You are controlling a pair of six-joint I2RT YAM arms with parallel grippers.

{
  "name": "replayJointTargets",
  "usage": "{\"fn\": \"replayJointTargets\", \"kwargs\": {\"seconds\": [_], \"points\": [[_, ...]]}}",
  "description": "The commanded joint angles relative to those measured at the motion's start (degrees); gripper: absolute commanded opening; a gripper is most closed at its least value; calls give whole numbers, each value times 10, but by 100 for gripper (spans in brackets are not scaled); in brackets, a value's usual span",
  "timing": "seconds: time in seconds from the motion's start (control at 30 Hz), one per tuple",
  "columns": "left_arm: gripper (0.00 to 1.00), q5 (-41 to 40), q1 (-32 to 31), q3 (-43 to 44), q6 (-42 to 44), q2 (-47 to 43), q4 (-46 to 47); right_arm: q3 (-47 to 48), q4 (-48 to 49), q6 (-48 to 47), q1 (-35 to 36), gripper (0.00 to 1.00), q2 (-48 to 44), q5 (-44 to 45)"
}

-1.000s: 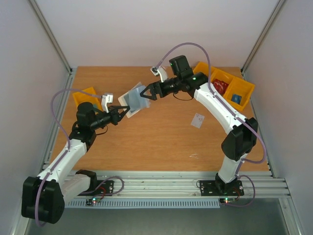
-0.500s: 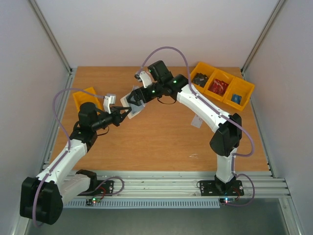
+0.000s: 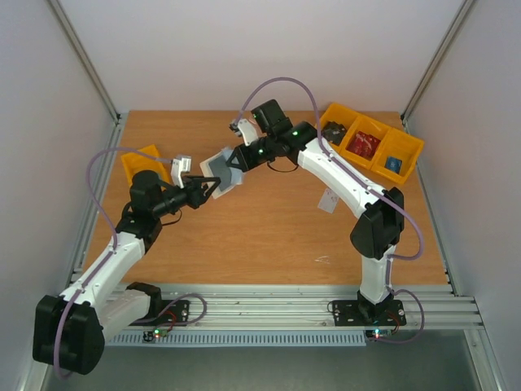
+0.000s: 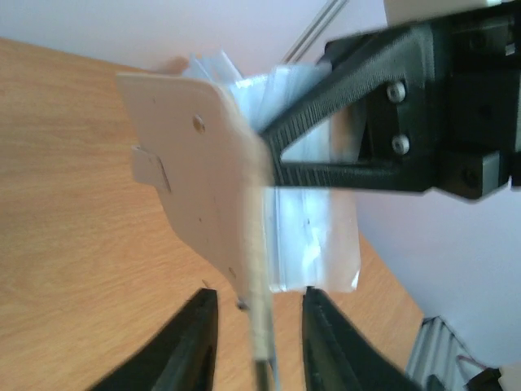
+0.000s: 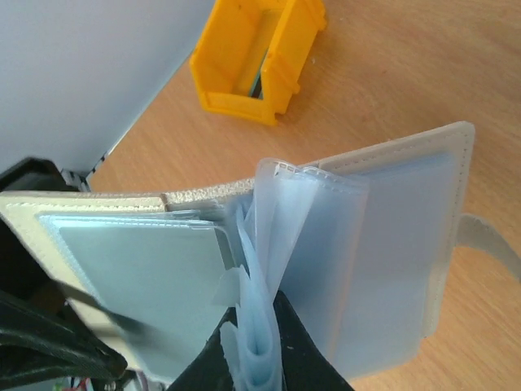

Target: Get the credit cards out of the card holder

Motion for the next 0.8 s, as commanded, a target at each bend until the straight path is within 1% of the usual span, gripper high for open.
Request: {"fn": "replayJointTargets", "kwargs": {"seconds": [0.0, 0.07, 0.1, 0.17, 0.23, 0.27, 0.33, 0.4, 0.43, 0.47, 0.5, 0.53, 0.6, 0.63, 0.7, 0.77], "points": [[37, -33, 8, -3, -19, -16, 45, -4, -25, -49, 1, 1, -27, -51], [38, -33, 9, -5, -22, -14, 45, -8, -29, -66, 1, 1, -37, -73], [36, -21, 9, -5, -21, -13, 48, -10, -29, -75, 1, 1, -43, -85], [22, -8, 9, -4, -17, -14, 53, -18, -28, -84, 0, 1, -52, -101], [2, -6, 9, -4, -16, -15, 53, -26, -23, -86, -5, 1, -58, -108], [1, -3, 9, -4, -15, -15, 52, -30, -19, -84, -10, 1, -61, -115], [0, 8, 10, -4, -14, -17, 54, -42, -10, -73, -23, 2, -68, -126], [0, 13, 10, -3, -14, -19, 54, -55, -4, -59, -42, 11, -75, -104], [0, 11, 10, -3, -13, -19, 53, -63, -5, -50, -54, 14, -76, -76], [0, 9, 10, -1, -13, -20, 52, -66, -14, -38, -67, 21, -73, -36], [0, 8, 10, -1, -12, -20, 51, -60, -37, -25, -81, 24, -64, 7], [0, 9, 10, 0, -12, -20, 50, -44, -68, -17, -94, 25, -51, 44], [0, 8, 10, 1, -11, -20, 48, -8, -135, -21, -110, 27, -26, 90], [0, 1, 10, 2, -11, -20, 44, 1, -154, -33, -111, 28, -21, 106], [0, -18, 10, 3, -8, -22, 28, -4, -149, -45, -110, 31, -34, 113], [0, -22, 10, 2, 3, -24, 23, -23, -123, -61, -106, 36, -58, 89]]}}
